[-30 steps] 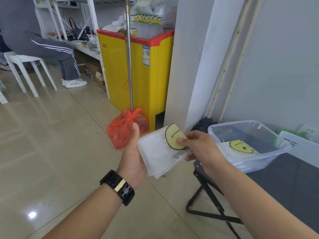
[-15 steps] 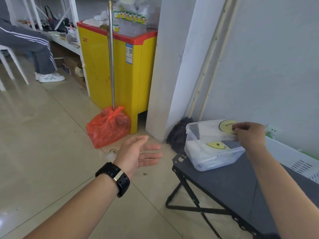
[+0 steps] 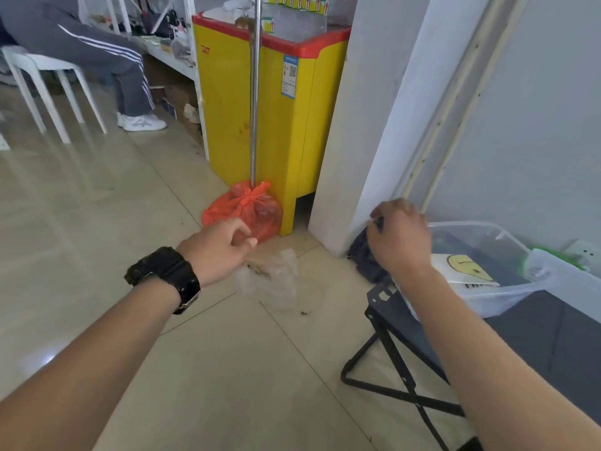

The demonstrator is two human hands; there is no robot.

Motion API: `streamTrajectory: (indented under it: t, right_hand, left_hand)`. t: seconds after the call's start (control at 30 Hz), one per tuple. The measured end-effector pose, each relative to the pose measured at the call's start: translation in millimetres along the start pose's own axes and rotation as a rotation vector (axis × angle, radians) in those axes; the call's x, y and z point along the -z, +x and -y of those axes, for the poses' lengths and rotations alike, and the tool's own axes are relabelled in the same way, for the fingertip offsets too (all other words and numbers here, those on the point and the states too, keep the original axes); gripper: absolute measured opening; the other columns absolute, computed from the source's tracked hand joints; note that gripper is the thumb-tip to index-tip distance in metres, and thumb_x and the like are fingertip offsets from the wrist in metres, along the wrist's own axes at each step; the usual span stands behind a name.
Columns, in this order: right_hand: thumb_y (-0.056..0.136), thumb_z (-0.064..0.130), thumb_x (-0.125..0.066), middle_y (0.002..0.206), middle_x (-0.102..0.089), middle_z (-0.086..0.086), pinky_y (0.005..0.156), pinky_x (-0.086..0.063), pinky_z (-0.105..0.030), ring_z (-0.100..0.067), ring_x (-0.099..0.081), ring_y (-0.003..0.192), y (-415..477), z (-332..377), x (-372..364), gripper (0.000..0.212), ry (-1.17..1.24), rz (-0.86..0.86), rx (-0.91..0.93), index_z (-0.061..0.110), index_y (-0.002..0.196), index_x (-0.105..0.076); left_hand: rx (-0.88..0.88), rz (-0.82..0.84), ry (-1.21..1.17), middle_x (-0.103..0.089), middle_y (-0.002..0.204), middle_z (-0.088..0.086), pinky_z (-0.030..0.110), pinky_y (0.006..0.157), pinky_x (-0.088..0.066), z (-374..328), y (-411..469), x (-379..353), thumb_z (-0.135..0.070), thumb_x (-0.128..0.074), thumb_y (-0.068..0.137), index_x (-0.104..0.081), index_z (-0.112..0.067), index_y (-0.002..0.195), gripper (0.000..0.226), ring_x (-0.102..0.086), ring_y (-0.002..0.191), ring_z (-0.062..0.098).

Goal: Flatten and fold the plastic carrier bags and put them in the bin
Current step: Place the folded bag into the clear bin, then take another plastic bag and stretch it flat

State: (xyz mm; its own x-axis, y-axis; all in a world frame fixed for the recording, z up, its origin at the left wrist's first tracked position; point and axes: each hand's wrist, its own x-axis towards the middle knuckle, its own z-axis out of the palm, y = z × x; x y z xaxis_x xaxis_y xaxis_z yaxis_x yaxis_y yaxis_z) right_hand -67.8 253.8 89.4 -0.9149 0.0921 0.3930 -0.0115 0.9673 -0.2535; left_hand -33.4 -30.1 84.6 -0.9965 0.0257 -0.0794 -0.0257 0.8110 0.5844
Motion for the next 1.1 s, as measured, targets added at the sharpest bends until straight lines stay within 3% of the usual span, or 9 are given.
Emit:
streamTrajectory:
  t: [0.17,0.3,0.4,0.5,0.6,0.8,0.9,0.97,1.1]
  right_hand:
    - [0.096,0.035,-0.051,0.122,-0.063,-0.009,0.089,-0.046,-0.035,-0.033,-0.059,0.112,-1,79,-115,0.032,-0.011,0.603,0.127,0.013,0.116,-0.062]
    - [0.096,0.033,-0.051,0.132,-0.058,-0.012,0.087,-0.043,-0.035,-0.032,-0.057,0.118,-13,83,-219,0.043,-0.167,0.944,0.114,0.008,0.131,-0.051]
    - [0.096,0.025,-0.046,0.140,-0.050,-0.014,0.099,-0.041,-0.041,-0.033,-0.049,0.127,-19,76,-284,0.043,-0.311,1.040,0.127,0.008,0.135,-0.047]
    - [0.098,0.016,-0.036,0.164,-0.009,-0.019,0.121,-0.017,-0.048,-0.037,-0.009,0.151,-15,75,-335,0.054,-0.488,1.107,0.250,0.004,0.151,-0.031]
    - [0.100,0.012,-0.029,0.164,0.020,-0.016,0.124,0.006,-0.048,-0.035,0.021,0.151,-12,68,-377,0.059,-0.588,1.135,0.304,0.004,0.157,-0.016]
    - [0.101,0.010,-0.031,0.166,0.004,-0.016,0.122,0.010,-0.054,-0.033,0.013,0.153,-20,55,-423,0.054,-0.659,1.213,0.343,0.005,0.154,-0.025]
    - [0.099,0.016,-0.033,0.151,-0.038,-0.015,0.122,0.000,-0.052,-0.030,-0.024,0.147,-7,76,-411,0.042,-0.472,1.053,0.325,0.009,0.139,-0.047]
    - [0.098,0.020,-0.040,0.120,-0.059,-0.008,0.117,-0.021,-0.044,-0.026,-0.049,0.127,21,103,-378,0.026,-0.172,0.844,0.260,0.014,0.114,-0.060]
    - [0.087,-0.005,-0.062,0.078,-0.069,-0.004,0.070,-0.050,-0.025,-0.018,-0.065,0.074,84,153,-248,0.016,0.729,0.654,0.007,0.007,0.086,-0.073]
  left_hand:
    - [0.137,0.298,0.430,-0.055,0.136,0.004,0.031,0.090,-0.042,37,6,2,-0.053,-0.042,0.097,-0.044,-0.024,0.138,0.050,-0.055,0.120,0.025]
    - [0.180,0.278,0.460,-0.054,0.138,0.003,0.030,0.085,-0.035,59,8,10,-0.051,-0.041,0.098,-0.040,-0.025,0.142,0.051,-0.048,0.127,0.025]
    - [0.221,0.228,0.491,-0.055,0.137,0.000,0.031,0.083,-0.035,72,9,19,-0.053,-0.039,0.098,-0.037,-0.029,0.142,0.050,-0.051,0.125,0.025]
    - [0.243,0.222,0.555,-0.054,0.137,-0.002,0.034,0.091,-0.039,78,8,26,-0.055,-0.036,0.098,-0.035,-0.032,0.143,0.050,-0.051,0.124,0.024]
    - [0.227,0.220,0.610,-0.053,0.137,-0.003,0.034,0.094,-0.042,81,8,26,-0.055,-0.034,0.098,-0.034,-0.033,0.142,0.049,-0.053,0.122,0.023]
    - [0.192,0.265,0.699,-0.056,0.131,-0.005,0.034,0.090,-0.046,84,10,19,-0.054,-0.031,0.099,-0.035,-0.030,0.137,0.046,-0.058,0.114,0.022]
    - [0.203,0.278,0.701,-0.054,0.136,-0.004,0.036,0.092,-0.045,86,14,21,-0.055,-0.031,0.099,-0.034,-0.029,0.138,0.047,-0.057,0.117,0.023]
    - [0.228,0.272,0.676,-0.053,0.137,-0.001,0.035,0.090,-0.042,87,17,23,-0.055,-0.032,0.099,-0.035,-0.028,0.139,0.049,-0.056,0.118,0.025]
    - [0.279,0.236,0.550,-0.050,0.141,0.005,0.032,0.089,-0.039,88,20,31,-0.053,-0.035,0.099,-0.034,-0.022,0.143,0.054,-0.052,0.124,0.027]
